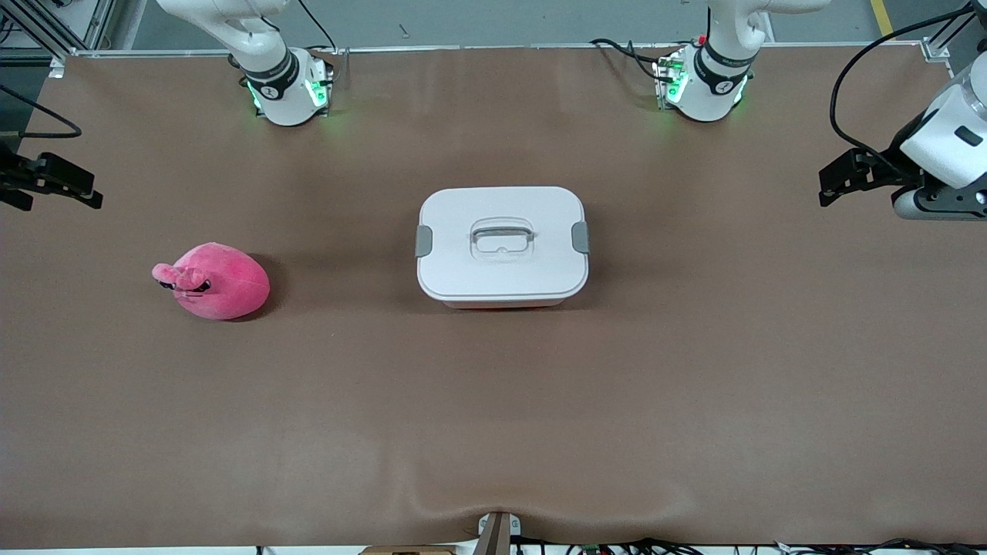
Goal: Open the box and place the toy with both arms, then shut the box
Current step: 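Reach the right gripper to the pink plush while the left gripper approaches the box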
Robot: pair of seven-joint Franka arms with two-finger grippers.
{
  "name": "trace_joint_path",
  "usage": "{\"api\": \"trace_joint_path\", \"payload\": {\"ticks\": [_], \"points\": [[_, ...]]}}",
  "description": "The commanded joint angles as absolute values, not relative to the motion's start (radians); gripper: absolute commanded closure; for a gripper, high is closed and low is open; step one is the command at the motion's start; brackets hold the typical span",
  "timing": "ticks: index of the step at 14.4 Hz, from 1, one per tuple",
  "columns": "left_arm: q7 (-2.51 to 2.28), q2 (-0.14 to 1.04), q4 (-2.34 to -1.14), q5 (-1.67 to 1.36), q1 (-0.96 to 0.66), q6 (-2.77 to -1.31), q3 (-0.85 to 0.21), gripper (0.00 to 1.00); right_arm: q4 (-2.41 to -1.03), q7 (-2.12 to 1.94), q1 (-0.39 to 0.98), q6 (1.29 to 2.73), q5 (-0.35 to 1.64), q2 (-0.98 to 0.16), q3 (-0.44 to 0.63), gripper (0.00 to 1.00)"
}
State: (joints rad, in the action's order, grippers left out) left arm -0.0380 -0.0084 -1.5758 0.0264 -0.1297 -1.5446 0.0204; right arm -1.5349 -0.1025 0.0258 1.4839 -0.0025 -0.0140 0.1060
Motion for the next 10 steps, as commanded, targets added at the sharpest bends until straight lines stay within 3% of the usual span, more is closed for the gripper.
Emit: {"api": "trace_joint_path", "payload": {"ticks": [1, 10], "points": [[-0.025, 0.005, -1.546, 0.044, -0.130, -1.525, 0.020, 0.00, -1.589, -0.092, 0.014, 1.508, 0.017, 0.020, 0.098, 0.00], [-0.047, 0.034, -1.551, 0.032, -0.141, -1.523, 0.017, 0.00, -1.598, -0.071, 0.017, 1.532, 0.017, 0.020, 0.097, 0.00]]}}
